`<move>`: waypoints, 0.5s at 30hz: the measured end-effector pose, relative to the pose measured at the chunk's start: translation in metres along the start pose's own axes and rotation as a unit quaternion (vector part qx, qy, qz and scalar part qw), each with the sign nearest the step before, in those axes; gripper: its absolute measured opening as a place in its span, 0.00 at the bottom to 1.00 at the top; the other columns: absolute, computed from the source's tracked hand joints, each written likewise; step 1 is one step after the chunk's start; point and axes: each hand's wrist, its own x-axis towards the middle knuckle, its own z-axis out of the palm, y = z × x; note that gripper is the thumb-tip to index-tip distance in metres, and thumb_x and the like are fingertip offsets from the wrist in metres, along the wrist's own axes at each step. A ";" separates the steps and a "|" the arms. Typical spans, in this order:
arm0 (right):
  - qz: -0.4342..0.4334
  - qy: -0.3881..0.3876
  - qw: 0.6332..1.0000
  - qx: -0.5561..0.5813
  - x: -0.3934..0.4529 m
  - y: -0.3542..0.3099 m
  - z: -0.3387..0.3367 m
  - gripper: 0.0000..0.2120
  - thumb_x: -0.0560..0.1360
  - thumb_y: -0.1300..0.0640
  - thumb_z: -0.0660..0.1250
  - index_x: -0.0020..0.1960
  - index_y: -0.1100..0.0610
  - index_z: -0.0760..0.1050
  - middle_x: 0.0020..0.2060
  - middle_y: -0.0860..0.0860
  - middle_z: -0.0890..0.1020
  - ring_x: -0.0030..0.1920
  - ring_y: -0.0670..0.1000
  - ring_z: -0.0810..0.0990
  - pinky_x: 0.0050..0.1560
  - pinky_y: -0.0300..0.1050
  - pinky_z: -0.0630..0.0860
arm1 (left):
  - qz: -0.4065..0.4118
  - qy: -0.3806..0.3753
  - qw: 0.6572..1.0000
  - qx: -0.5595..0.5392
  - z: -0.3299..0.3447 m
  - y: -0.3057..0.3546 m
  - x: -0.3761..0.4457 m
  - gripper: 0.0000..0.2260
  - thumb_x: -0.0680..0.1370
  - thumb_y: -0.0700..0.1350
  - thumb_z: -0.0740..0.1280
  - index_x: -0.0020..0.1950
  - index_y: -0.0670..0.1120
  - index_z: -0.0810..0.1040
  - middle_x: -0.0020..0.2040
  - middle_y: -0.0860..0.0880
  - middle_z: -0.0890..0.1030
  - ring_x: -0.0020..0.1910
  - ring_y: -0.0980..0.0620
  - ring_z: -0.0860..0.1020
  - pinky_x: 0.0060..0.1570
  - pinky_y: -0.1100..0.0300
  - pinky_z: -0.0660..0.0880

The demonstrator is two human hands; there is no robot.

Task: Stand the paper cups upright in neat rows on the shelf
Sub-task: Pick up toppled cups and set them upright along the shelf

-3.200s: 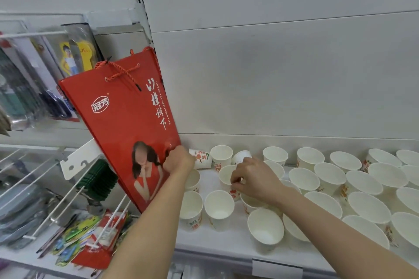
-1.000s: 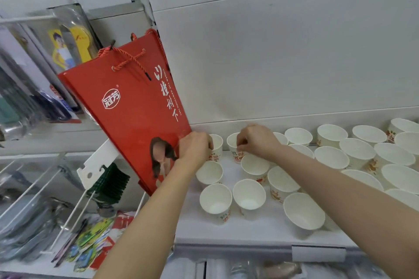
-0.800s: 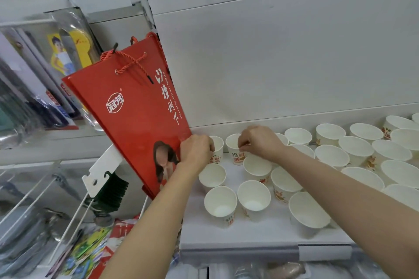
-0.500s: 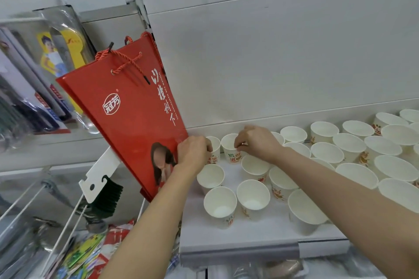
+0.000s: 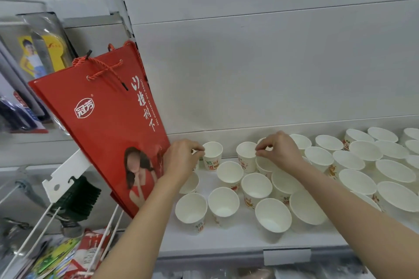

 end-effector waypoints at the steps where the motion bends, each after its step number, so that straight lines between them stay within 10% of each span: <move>1: -0.011 -0.003 1.000 -0.009 -0.002 0.001 -0.001 0.03 0.66 0.55 0.76 0.39 0.48 0.84 0.37 0.42 0.83 0.44 0.50 0.73 0.44 0.45 0.70 | 0.005 -0.017 1.000 0.003 0.002 0.009 -0.001 0.05 0.74 0.51 0.72 0.48 0.56 0.85 0.48 0.57 0.84 0.47 0.54 0.79 0.44 0.57 0.76; 15: -0.036 -0.064 0.981 -0.180 0.014 -0.027 0.017 0.06 0.69 0.46 0.70 0.43 0.47 0.83 0.39 0.48 0.83 0.50 0.52 0.73 0.50 0.44 0.62 | -0.007 -0.101 0.990 0.100 0.030 0.058 -0.008 0.07 0.73 0.45 0.68 0.48 0.53 0.84 0.48 0.50 0.83 0.50 0.46 0.79 0.40 0.59 0.70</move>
